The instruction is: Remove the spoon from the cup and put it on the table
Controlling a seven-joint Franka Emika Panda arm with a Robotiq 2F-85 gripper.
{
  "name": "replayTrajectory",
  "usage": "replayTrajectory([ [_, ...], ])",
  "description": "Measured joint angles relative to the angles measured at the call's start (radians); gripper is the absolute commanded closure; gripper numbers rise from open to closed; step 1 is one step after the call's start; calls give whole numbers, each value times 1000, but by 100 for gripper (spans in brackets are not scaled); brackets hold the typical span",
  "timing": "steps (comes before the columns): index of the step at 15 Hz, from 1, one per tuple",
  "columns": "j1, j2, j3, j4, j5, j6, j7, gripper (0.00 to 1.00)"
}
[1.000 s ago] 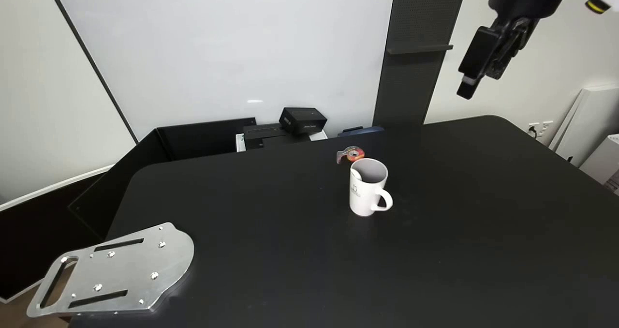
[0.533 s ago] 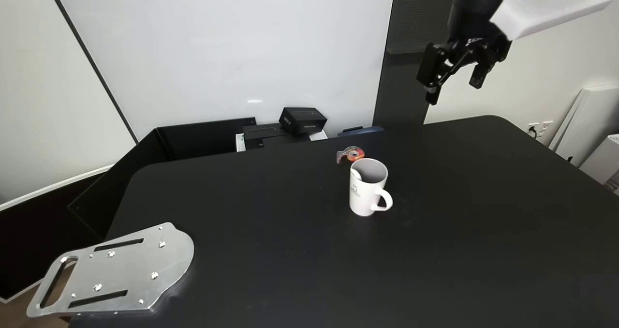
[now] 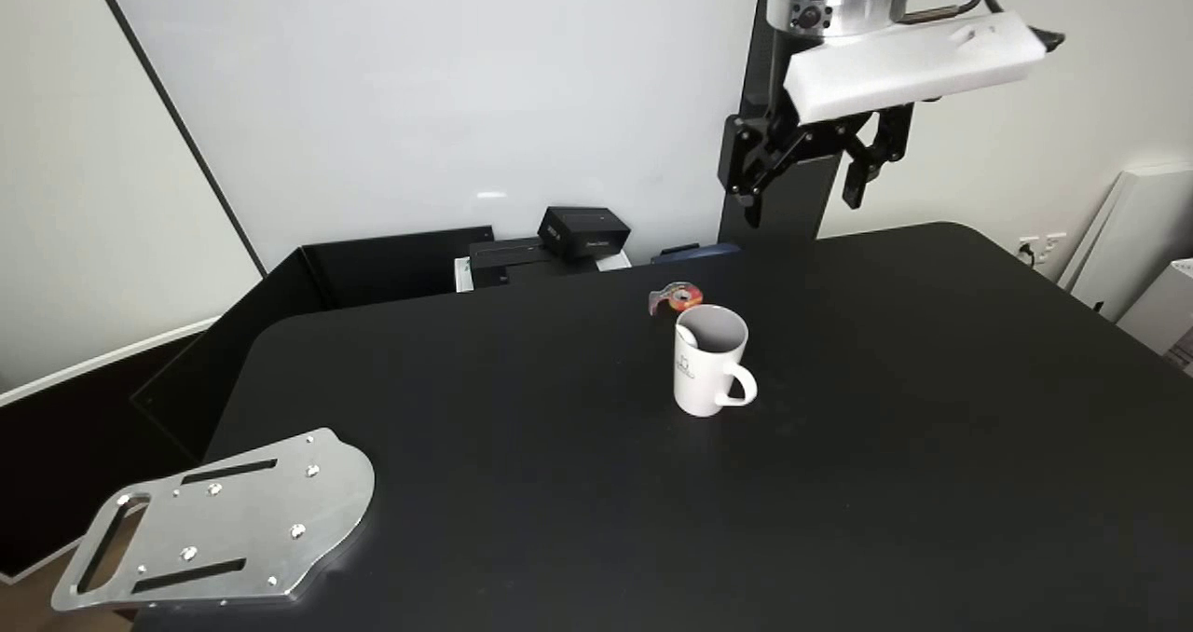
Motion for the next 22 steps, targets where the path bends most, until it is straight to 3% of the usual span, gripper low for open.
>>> replayTrajectory([
  [17,102,178,-23,113,2,134,123,0],
  [22,92,198,-3,128,66,135,104,0],
])
